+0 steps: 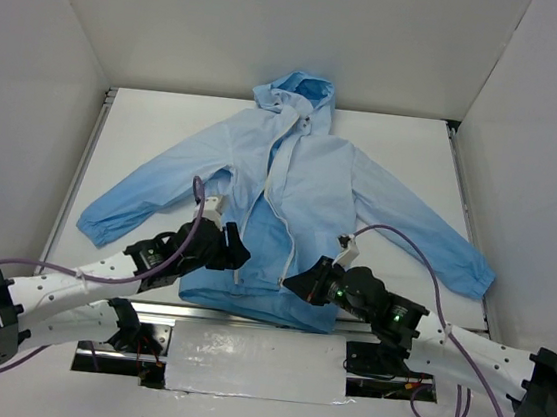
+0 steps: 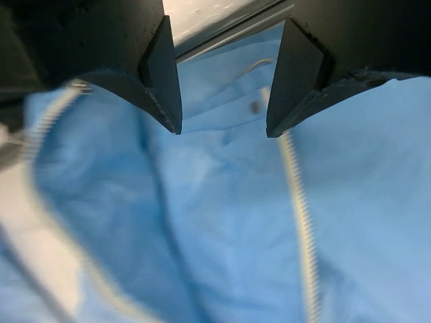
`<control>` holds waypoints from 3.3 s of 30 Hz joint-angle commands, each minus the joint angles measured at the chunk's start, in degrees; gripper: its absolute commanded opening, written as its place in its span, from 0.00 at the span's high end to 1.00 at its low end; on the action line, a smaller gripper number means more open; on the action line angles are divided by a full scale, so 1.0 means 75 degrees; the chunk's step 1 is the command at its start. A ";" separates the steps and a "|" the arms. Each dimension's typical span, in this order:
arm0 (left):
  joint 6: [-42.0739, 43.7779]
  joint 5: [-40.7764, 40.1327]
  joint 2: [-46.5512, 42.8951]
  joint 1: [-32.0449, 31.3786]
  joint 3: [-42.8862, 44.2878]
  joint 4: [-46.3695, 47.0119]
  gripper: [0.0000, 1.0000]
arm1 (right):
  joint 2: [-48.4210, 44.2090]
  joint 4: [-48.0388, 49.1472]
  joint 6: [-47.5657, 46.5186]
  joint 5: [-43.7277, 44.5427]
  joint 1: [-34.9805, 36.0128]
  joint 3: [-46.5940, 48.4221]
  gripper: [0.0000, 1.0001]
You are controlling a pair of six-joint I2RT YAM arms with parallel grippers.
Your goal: Zip up the jacket
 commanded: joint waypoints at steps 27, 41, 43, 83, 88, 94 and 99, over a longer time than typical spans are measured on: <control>-0.0278 -0.0357 0.2646 0.0007 0.0562 -0.0328 1.00 | -0.1475 -0.1442 -0.0212 0.0841 -0.0006 0.0036 1.00; -0.1778 -0.5621 0.2644 -0.0004 0.4054 -0.8180 1.00 | -0.1311 -0.1653 -0.0305 0.1028 -0.0017 0.0282 1.00; -0.1627 -0.5551 0.3042 -0.0074 0.4277 -0.8310 1.00 | -0.1287 -0.1734 -0.0329 0.1040 -0.0017 0.0352 1.00; 0.0003 -0.1238 0.4172 -0.2172 0.3506 -0.1351 0.30 | -0.2846 -0.3738 -0.0118 0.1872 -0.0017 0.0587 1.00; -0.0055 -0.1378 0.3490 -0.2172 0.3165 -0.1442 0.31 | -0.2834 -0.3750 -0.0118 0.1884 -0.0006 0.0587 1.00; -0.0570 -0.2256 0.3184 -0.2149 0.2931 -0.2321 0.36 | -0.2846 -0.3739 -0.0130 0.1884 -0.0006 0.0587 1.00; -0.0992 -0.2492 0.3056 -0.2079 0.2556 -0.2522 0.36 | -0.2799 -0.3668 -0.0141 0.1837 -0.0017 0.0552 1.00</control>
